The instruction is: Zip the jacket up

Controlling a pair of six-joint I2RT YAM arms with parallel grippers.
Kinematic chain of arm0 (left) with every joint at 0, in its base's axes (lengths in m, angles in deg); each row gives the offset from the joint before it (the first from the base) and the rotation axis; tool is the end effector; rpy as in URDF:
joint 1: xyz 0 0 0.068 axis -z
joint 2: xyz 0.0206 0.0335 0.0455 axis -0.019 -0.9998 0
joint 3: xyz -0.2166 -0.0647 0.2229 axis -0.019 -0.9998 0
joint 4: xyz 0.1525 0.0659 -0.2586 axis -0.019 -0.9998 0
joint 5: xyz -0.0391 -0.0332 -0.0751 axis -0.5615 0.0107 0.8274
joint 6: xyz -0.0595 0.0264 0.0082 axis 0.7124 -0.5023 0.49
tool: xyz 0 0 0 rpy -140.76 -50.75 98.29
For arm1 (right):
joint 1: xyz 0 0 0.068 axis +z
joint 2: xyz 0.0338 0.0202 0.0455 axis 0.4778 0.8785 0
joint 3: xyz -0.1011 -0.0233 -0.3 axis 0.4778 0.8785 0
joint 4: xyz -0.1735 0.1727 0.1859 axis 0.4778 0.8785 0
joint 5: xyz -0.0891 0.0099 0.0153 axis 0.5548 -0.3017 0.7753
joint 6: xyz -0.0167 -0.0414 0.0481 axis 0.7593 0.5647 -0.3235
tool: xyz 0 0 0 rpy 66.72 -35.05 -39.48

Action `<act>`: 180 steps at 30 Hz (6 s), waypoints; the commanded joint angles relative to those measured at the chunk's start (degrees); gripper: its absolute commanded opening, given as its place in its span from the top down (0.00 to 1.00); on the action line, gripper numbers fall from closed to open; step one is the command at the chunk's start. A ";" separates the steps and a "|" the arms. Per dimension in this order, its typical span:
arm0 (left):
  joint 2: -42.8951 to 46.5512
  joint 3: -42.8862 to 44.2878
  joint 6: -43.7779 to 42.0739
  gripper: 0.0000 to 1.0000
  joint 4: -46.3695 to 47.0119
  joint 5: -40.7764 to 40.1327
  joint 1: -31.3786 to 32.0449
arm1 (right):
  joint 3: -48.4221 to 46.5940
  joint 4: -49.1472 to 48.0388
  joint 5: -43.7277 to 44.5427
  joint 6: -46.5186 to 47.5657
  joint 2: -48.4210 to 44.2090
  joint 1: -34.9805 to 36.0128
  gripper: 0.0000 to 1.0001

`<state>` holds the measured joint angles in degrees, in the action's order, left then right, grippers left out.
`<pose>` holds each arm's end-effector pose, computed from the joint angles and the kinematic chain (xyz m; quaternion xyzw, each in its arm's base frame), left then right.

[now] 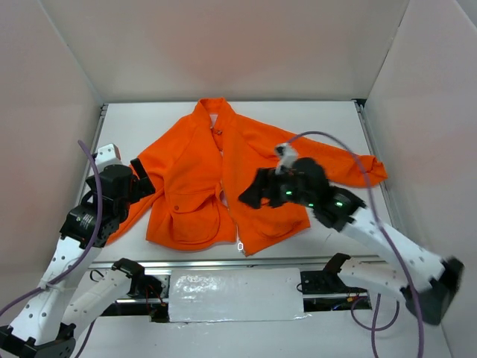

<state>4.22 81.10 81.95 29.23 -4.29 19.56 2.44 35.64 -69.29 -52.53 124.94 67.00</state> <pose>0.1588 -0.0294 0.3889 -0.2535 0.8075 -0.0026 0.5326 0.1702 0.1468 0.3757 -0.0750 0.8248 0.3905 0.4021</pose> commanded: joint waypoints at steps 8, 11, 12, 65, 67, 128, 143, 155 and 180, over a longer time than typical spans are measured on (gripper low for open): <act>-1.20 -1.45 -2.52 0.01 3.52 9.10 -0.25 | -2.33 -14.23 2.47 -4.50 32.35 14.71 0.25; -1.37 -1.54 -3.14 0.01 4.14 9.63 -0.34 | -3.73 -16.18 1.85 -4.15 37.27 14.98 0.25; -1.37 -1.63 -3.57 0.01 4.32 9.98 -0.34 | -4.26 -16.44 1.93 -3.80 38.43 14.98 0.24; 0.65 -23.67 6.34 0.06 36.54 64.72 0.45 | -14.90 -24.62 -9.57 -9.33 43.27 4.96 1.00; 0.65 -28.40 10.21 0.06 43.22 67.63 2.37 | -13.07 -27.86 -13.08 -11.96 43.62 4.70 1.00; 2.84 -40.64 21.38 0.27 50.45 54.89 15.65 | 27.99 -73.29 -22.23 -32.35 37.91 4.08 1.00; -7.61 -46.01 22.79 0.38 65.05 51.65 17.94 | 30.36 -67.42 -16.70 -27.80 39.05 5.49 1.00; -16.84 -44.61 23.32 0.30 70.41 48.66 23.47 | 33.97 -70.42 -15.82 -26.83 39.41 5.49 1.00; -29.85 -41.70 23.84 0.39 78.49 46.46 25.59 | 33.00 -69.01 -17.31 -24.54 40.28 5.49 1.00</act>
<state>-24.68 38.54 105.88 102.93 41.42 44.87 36.07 -32.47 -85.86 -78.50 165.07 71.92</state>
